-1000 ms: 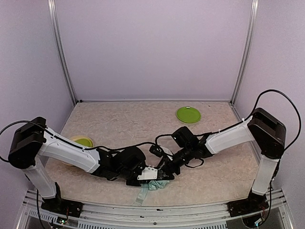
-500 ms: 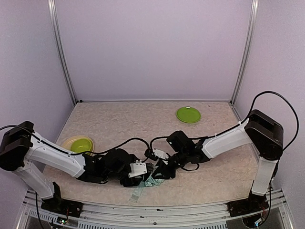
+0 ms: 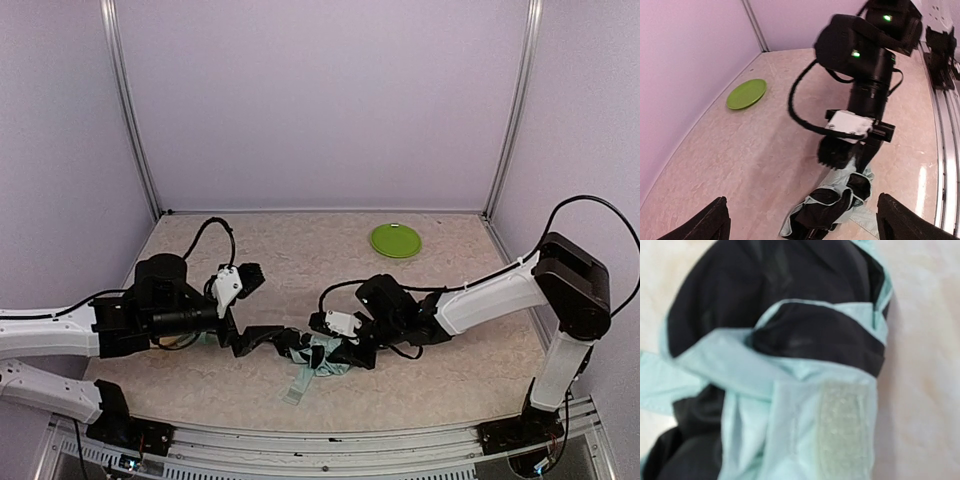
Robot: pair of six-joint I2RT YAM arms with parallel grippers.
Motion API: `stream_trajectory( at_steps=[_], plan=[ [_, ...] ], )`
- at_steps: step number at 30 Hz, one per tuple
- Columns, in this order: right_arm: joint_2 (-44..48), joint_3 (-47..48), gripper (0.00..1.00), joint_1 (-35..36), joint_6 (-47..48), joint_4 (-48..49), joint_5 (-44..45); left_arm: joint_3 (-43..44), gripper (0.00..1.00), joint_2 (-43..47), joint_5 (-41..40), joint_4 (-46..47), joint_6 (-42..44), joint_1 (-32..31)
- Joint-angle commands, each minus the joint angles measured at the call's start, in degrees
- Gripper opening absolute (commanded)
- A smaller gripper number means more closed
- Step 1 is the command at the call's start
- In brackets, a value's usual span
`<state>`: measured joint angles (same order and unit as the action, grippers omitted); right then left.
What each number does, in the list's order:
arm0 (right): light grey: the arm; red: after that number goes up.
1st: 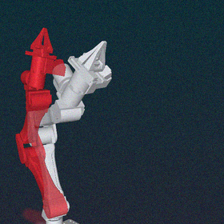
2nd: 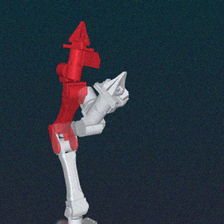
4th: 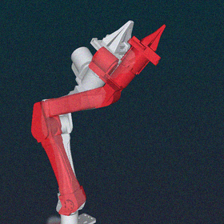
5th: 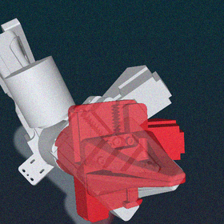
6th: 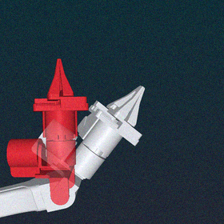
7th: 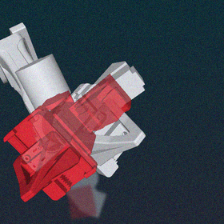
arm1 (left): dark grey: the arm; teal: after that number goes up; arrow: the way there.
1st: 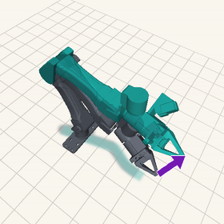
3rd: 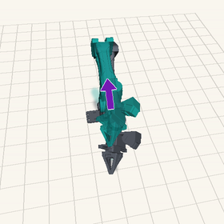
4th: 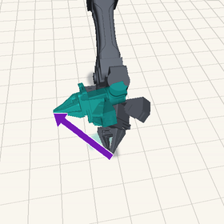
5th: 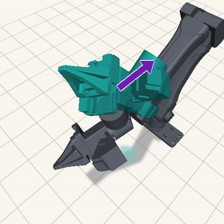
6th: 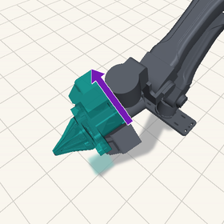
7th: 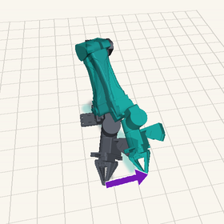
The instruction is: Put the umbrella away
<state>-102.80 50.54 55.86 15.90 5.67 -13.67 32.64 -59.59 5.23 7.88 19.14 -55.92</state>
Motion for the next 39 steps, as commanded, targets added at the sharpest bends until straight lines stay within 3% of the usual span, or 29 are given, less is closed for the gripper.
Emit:
stream_trajectory(
  at_steps=[1,6,14,24,30,35,39],
  plan=[
    [2.28,-5.09,0.14,2.09,11.91,-2.74,8.42,-0.33,0.99,-1.29,7.35,-3.57,-7.88,4.53],
    [0.90,-3.25,0.12,2.95,21.10,-3.42,8.31,8.15,0.99,-16.35,6.18,-12.18,-4.48,4.92],
    [-3.09,-0.03,0.10,2.87,31.28,-1.19,12.95,16.34,0.99,-32.15,15.33,-16.92,4.67,7.14],
    [-0.91,-2.05,0.09,2.95,38.56,4.29,9.71,19.34,0.99,-39.61,14.02,-14.44,9.44,8.99],
    [-1.60,-2.27,0.10,2.83,39.10,4.77,9.18,20.08,0.99,-37.74,13.09,-14.66,15.28,7.39],
    [-1.72,-2.08,0.08,2.31,38.15,6.30,9.08,21.68,0.99,-42.73,10.83,-17.65,13.71,6.83],
    [-0.90,-2.28,0.08,1.46,38.41,6.87,8.82,22.20,0.90,-43.59,10.70,-18.35,12.42,6.64]
  ],
)
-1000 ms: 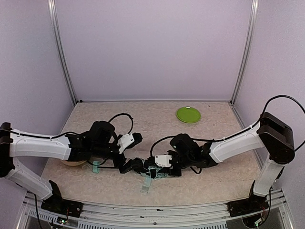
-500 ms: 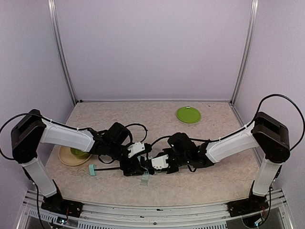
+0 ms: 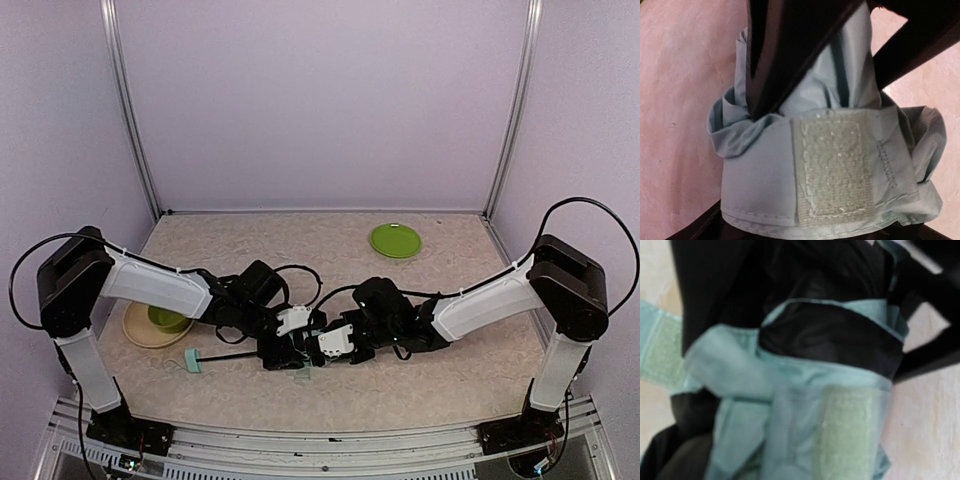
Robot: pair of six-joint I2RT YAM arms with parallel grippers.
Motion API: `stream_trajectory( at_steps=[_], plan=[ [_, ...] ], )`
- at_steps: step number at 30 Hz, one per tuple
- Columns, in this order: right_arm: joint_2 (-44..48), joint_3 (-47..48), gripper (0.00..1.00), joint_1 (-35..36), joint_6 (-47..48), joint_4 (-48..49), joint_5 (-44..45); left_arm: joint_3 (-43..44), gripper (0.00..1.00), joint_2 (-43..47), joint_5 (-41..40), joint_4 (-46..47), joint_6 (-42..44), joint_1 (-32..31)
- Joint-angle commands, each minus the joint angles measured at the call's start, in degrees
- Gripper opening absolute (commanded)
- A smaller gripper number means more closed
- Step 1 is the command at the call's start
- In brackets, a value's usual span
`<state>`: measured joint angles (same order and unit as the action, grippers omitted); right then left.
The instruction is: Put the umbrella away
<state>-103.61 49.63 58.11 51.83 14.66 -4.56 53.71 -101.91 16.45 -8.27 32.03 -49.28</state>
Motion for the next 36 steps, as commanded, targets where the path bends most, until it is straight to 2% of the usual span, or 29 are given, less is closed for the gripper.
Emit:
stream_trajectory(
  at_steps=[1,4,10,12,13,15,17,19,23,26,30,32,34,36],
  plan=[
    [0.10,-1.33,0.08,-1.00,2.56,-1.97,-0.38,1.84,0.83,-1.58,0.74,-3.01,-0.56,0.69],
    [0.63,-1.37,0.08,-1.64,2.54,-1.35,0.16,4.46,0.54,-3.62,2.49,-6.66,-0.51,1.76],
    [1.36,-1.08,0.07,-2.88,-0.02,2.10,0.83,5.99,0.20,-5.48,6.90,-9.05,-1.14,0.73],
    [1.83,-1.23,0.09,-3.44,-1.07,3.59,1.04,6.10,0.04,-5.54,7.46,-9.27,-2.03,0.59],
    [2.14,-1.39,0.11,-3.70,-1.62,4.28,1.02,6.13,0.00,-5.46,7.63,-9.29,-2.51,0.59],
    [3.03,-1.98,0.22,-4.23,-2.57,5.61,1.16,6.06,0.00,-4.87,7.20,-8.77,-3.79,0.46],
    [3.97,-2.86,0.40,-4.68,-3.41,7.06,1.71,5.91,0.00,-3.84,4.58,-7.25,-6.02,0.14],
    [4.85,-3.79,0.54,-4.91,-4.08,7.84,3.19,5.26,0.00,-2.26,0.21,-3.58,-9.13,-0.23],
    [7.65,-6.91,0.63,-4.90,-5.78,9.68,6.52,2.92,0.00,0.99,-7.64,3.66,-15.85,-0.61],
    [11.36,-9.57,0.67,-5.10,-8.35,11.08,8.03,1.32,0.00,2.54,-11.11,7.18,-17.41,-0.99],
    [16.58,-11.99,0.73,-5.72,-16.78,10.58,7.28,0.72,0.00,3.32,-14.65,9.50,-19.40,-1.00],
    [19.18,-13.30,0.91,-6.60,-23.69,10.62,3.20,0.85,0.00,4.39,-15.15,10.36,-19.69,-1.19],
    [21.08,-14.34,0.93,-8.63,-32.79,11.03,-3.73,2.31,0.00,5.47,-16.53,9.57,-19.01,-1.84],
    [21.94,-15.71,0.92,-12.20,-41.03,12.59,-14.18,4.45,0.00,6.27,-17.89,7.34,-17.55,-2.76]
  ],
)
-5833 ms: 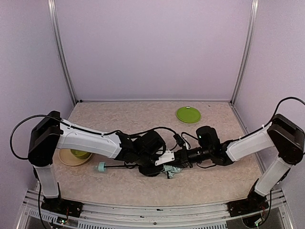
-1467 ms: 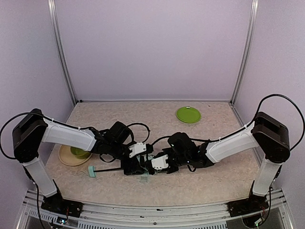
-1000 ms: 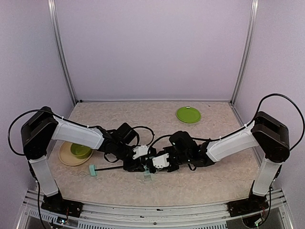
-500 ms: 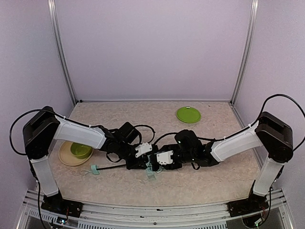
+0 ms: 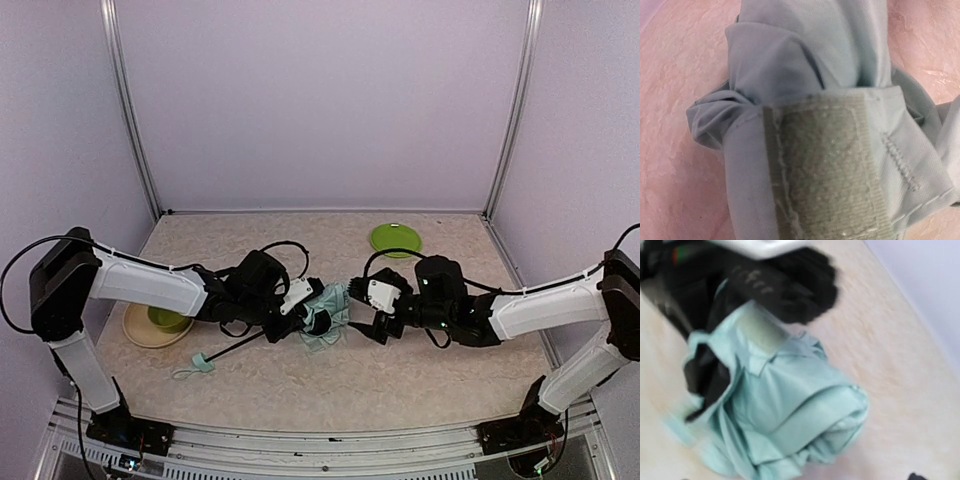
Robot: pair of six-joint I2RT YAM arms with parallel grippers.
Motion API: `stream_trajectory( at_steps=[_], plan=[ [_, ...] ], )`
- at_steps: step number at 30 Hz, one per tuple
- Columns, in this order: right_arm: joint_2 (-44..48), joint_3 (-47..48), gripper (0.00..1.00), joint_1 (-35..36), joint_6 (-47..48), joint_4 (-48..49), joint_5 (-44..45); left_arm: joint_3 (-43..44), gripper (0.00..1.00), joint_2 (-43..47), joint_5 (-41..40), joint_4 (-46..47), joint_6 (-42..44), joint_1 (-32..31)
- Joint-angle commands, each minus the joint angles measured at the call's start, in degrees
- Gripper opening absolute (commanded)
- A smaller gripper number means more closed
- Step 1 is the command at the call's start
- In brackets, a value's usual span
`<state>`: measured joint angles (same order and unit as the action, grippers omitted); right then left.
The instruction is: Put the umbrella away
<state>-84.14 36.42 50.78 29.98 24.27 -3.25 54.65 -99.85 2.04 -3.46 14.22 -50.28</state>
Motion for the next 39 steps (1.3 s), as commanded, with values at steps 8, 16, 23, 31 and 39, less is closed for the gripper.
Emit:
stream_trajectory(
  at_steps=[8,16,23,31,39],
  plan=[
    [2.95,-9.39,0.87,-14.71,-34.09,15.70,-31.47,10.62,0.00,10.21,-2.48,-8.04,0.58,-3.77],
    [-4.13,-9.02,0.81,-18.80,-40.64,28.81,-39.58,17.53,0.00,17.11,5.21,-14.37,2.68,-7.24],
    [-8.91,2.17,0.80,-16.47,-36.67,26.90,-51.40,26.41,0.00,18.91,10.54,-24.03,6.38,-8.38],
    [-11.64,7.35,0.82,-11.94,-32.44,19.28,-62.04,28.64,0.00,18.33,10.31,-24.65,7.58,-8.76],
    [-12.38,9.70,0.79,-11.94,-33.50,15.39,-62.82,29.44,0.00,17.44,9.57,-25.56,8.57,-8.96]
  ],
)
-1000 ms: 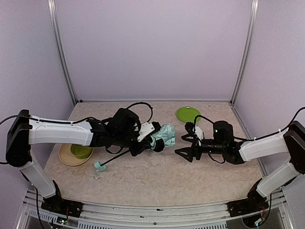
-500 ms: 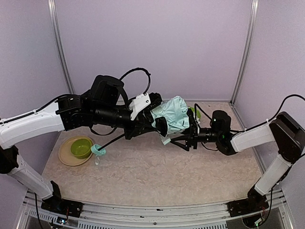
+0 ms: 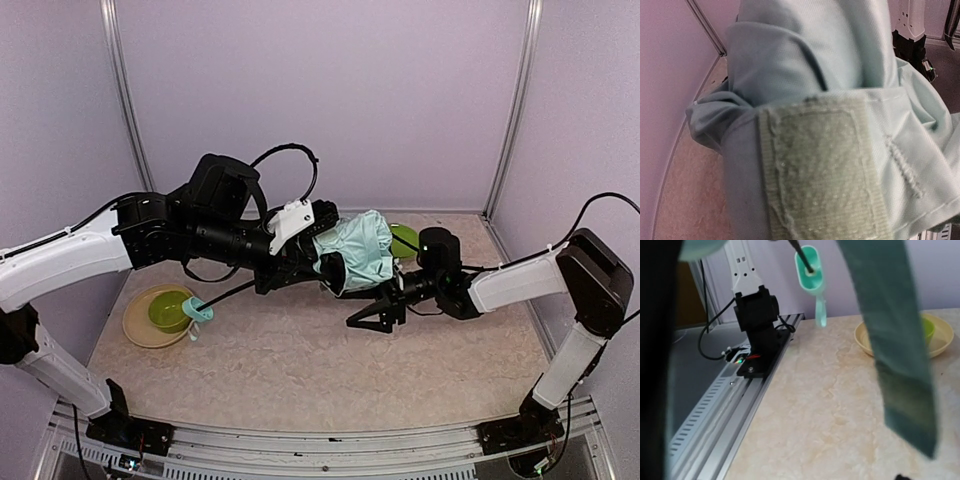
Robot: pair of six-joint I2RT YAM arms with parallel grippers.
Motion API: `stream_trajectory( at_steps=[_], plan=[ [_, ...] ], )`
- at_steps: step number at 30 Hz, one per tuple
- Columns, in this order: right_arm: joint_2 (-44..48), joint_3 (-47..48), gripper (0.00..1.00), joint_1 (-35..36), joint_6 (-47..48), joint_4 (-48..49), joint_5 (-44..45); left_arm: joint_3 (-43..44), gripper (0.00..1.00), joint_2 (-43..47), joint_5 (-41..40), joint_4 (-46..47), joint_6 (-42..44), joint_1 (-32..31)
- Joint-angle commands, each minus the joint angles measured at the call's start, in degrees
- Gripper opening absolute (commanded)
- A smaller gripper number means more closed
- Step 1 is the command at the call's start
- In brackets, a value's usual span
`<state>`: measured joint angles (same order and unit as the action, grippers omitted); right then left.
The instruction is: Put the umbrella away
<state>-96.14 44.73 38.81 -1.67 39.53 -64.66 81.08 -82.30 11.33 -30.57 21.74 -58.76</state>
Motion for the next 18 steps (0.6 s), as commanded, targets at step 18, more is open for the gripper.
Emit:
stream_trajectory(
  at_steps=[18],
  plan=[
    [-6.83,5.17,0.77,0.22,-8.62,12.44,1.33,2.52,0.00,0.85,2.72,1.37,1.91,-1.27]
  ],
)
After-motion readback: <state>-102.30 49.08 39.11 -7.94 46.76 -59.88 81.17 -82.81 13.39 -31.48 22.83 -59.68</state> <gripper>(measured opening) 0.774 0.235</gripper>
